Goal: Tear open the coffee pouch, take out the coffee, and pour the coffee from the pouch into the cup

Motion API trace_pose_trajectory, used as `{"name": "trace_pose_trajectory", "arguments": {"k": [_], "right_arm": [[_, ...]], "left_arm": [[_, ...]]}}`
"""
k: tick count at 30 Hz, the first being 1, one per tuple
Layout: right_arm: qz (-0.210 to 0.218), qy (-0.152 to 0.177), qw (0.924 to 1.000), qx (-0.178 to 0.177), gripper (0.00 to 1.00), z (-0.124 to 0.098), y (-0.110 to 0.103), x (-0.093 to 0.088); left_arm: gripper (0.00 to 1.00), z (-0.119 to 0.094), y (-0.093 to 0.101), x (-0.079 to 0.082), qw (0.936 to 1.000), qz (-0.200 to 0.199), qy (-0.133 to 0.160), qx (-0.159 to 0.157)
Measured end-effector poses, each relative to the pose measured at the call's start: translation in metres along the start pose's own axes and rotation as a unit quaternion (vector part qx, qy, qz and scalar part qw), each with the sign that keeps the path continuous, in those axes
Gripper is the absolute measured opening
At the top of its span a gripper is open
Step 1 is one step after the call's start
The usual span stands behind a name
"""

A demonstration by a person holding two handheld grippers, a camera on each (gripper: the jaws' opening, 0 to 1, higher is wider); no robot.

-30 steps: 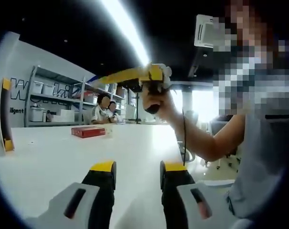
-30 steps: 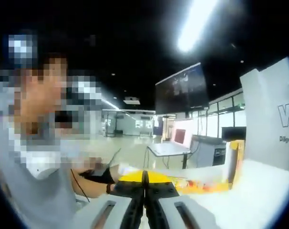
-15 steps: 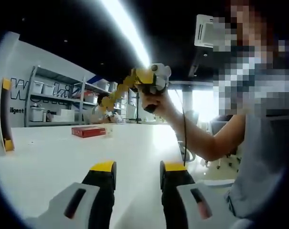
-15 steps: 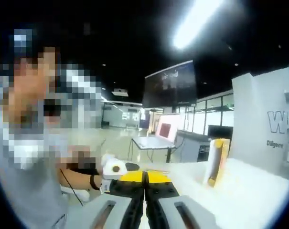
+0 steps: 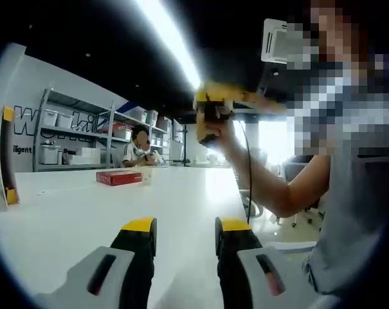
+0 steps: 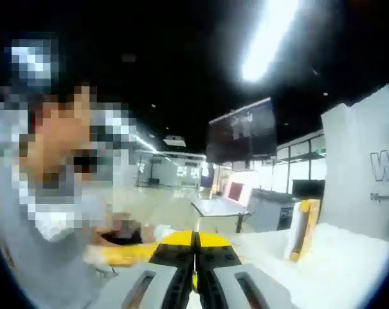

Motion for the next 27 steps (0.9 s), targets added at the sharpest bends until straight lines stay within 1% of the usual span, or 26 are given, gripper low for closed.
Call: {"name": "trace_pose_trajectory", "arguments": {"k": [1,3,4,5,8,10,12,13,14,17,20,22,24,27], "right_arm": [[0.000,-0.003,1.0000,0.002,0.00,0.002,0.000,-0.003],[0.003,0.011,0.9999,0.006,0.00,0.003,0.000,-0.001],[0.008,0.030,0.9990,0.031,0.00,0.002,-0.008,0.005],[0.011,0.036,0.9981,0.048,0.00,0.001,-0.016,0.008],[0.004,0.041,0.9969,0.067,0.00,-0.003,-0.028,0.010],[0.004,0.048,0.9959,0.076,0.00,-0.006,-0.030,0.012],[0.011,0.053,0.9957,0.075,0.00,-0.007,-0.028,0.013],[0.009,0.052,0.9965,0.065,0.00,-0.007,-0.025,0.012],[0.009,0.041,0.9981,0.044,0.00,-0.007,-0.019,0.008],[0.016,0.040,0.9976,0.054,0.00,-0.006,-0.019,0.005],[0.012,0.029,0.9979,0.056,0.00,-0.001,-0.026,-0.001],[0.009,0.026,0.9981,0.055,0.00,0.000,-0.027,-0.003],[0.015,0.031,0.9979,0.055,0.00,0.001,-0.027,-0.002],[0.015,0.024,0.9987,0.043,0.00,0.002,-0.022,-0.005]], "left_arm": [[0.39,0.000,0.000,0.000,1.0000,0.000,0.000,0.000],[0.39,0.000,0.000,0.000,1.0000,0.000,-0.001,-0.001],[0.39,0.000,0.000,0.000,1.0000,0.000,-0.001,-0.001],[0.39,0.000,0.000,0.000,1.0000,0.000,-0.001,-0.001],[0.39,0.000,0.001,0.000,1.0000,0.000,-0.001,-0.001],[0.39,0.001,0.001,0.000,1.0000,0.000,-0.001,-0.002],[0.39,0.001,0.002,0.000,1.0000,0.001,-0.001,-0.002],[0.39,0.001,0.002,0.001,1.0000,0.001,0.000,-0.003],[0.39,0.001,0.002,0.001,1.0000,0.001,0.000,-0.003],[0.39,0.001,0.003,0.001,1.0000,0.001,0.000,-0.003],[0.39,0.001,0.003,0.001,1.0000,0.001,0.000,-0.003],[0.39,0.001,0.004,0.001,1.0000,0.001,0.001,-0.005],[0.39,0.001,0.003,0.002,1.0000,0.001,0.001,-0.005],[0.39,0.001,0.003,0.002,1.0000,0.002,0.001,-0.005]]}}
Point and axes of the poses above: the point that each gripper's makers call its tool centre point, and the gripper's own axes: z roughly forward along the fingers, y roughly to its right, x roughly out of its top, the point moved 2 cm from there along -z, roughly backward along the fingers, and after that the axes turned 4 degrees about z, right-handed, at the moved point
